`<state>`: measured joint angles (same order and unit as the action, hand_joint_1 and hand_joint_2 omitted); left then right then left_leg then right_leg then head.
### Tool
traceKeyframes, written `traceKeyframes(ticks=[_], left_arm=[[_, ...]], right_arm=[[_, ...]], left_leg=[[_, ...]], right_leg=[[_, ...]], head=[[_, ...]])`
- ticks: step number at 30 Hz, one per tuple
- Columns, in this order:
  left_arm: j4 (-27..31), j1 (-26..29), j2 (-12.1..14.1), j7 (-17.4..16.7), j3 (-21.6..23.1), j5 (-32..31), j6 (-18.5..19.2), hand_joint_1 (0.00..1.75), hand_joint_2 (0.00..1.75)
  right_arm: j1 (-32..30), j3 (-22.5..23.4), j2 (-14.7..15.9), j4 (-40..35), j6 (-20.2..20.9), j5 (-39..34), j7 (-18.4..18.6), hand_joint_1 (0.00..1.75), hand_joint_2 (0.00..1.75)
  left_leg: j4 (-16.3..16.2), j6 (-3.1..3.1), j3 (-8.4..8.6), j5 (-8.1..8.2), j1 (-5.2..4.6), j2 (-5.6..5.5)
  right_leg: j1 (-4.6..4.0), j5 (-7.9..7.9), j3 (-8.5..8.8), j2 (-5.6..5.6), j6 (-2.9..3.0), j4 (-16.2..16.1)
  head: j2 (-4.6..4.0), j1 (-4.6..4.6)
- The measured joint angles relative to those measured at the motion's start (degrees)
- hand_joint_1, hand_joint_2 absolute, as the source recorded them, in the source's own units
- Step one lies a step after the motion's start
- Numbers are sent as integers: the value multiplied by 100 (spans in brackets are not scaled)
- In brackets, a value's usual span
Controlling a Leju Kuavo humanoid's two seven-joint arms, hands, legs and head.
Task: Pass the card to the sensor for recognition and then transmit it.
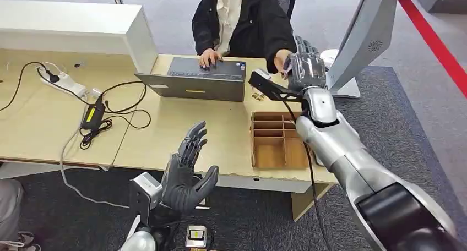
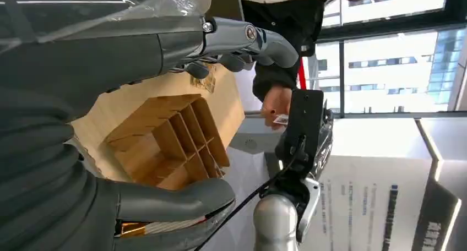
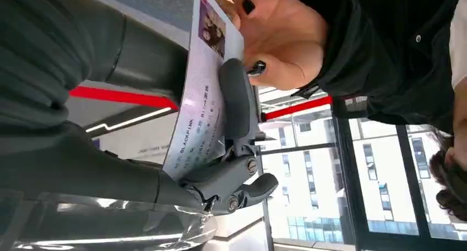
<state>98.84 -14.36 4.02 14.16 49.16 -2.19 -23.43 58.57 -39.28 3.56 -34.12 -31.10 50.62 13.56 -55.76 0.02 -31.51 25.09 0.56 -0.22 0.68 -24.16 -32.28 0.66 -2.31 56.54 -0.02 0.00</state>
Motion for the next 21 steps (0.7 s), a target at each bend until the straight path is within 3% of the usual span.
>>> traceKeyframes(ticks=[6, 11, 17, 21], left_arm=[[-35, 1, 0, 2, 4, 0, -81, 0, 175], [-35, 34, 7, -17, 7, -81, -199, 0, 175], [44, 249, 61, -170, 7, -352, -455, 0, 175], [245, 505, 155, -313, -13, -575, -603, 0, 175]], right_arm=[[-1, -18, -15, 31, -179, -247, -203, 175, 175], [-124, -22, 50, -166, -584, -507, -370, 175, 175], [-719, 45, 500, -913, -837, -285, -42, 175, 175], [-1542, 470, 953, -1640, -888, 37, 190, 175, 175]], left_leg=[[0, 0, -1, 0, 0, 0], [0, 0, 1, 0, 0, 2], [0, 0, 2, 1, 0, 0], [0, 2, 2, 3, 0, -4]], right_leg=[[0, 0, -1, 0, 0, 0], [0, 0, -1, 0, 0, 0], [0, -1, 1, 1, -1, -7], [1, -2, 5, 2, -3, -10]], head=[[0, 0], [0, 0], [0, 2], [0, 4]])
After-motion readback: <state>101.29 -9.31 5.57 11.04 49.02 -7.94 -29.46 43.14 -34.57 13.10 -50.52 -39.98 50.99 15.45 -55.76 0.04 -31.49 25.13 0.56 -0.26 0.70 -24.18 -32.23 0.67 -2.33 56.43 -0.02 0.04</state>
